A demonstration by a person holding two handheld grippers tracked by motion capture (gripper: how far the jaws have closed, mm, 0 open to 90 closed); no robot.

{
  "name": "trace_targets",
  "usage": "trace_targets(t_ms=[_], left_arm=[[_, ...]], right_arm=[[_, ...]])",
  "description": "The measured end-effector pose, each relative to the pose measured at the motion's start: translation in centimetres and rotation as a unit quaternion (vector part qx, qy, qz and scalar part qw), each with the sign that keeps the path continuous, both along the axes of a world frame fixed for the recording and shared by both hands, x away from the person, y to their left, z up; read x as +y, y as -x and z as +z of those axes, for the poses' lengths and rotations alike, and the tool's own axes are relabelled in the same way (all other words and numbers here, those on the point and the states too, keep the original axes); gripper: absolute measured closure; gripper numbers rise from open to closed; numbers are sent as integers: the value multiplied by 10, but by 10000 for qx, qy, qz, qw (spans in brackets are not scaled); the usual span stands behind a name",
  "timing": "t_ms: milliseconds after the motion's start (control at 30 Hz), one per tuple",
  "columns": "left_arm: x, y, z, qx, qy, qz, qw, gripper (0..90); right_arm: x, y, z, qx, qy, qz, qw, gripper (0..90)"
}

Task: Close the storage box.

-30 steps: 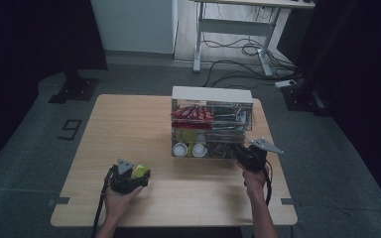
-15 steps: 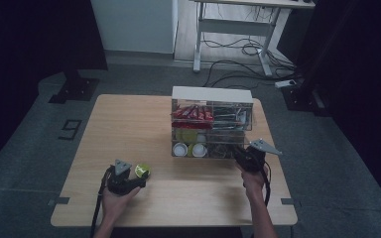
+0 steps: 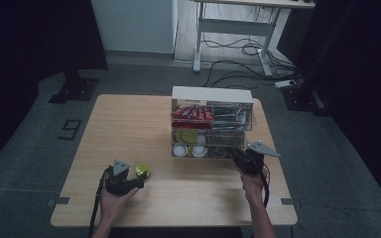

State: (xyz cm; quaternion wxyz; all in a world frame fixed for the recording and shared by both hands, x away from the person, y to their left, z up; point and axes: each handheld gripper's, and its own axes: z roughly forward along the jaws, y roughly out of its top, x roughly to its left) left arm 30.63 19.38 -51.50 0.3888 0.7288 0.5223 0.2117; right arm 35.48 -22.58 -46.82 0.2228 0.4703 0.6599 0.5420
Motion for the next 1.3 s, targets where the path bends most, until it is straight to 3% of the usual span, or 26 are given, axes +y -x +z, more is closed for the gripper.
trace_targets(t_ms=[1300], left_arm=[[4, -1, -1, 151, 23, -109, 9998, 238]], right_arm=[[-2, 17, -15, 202, 235, 42, 9995, 895]])
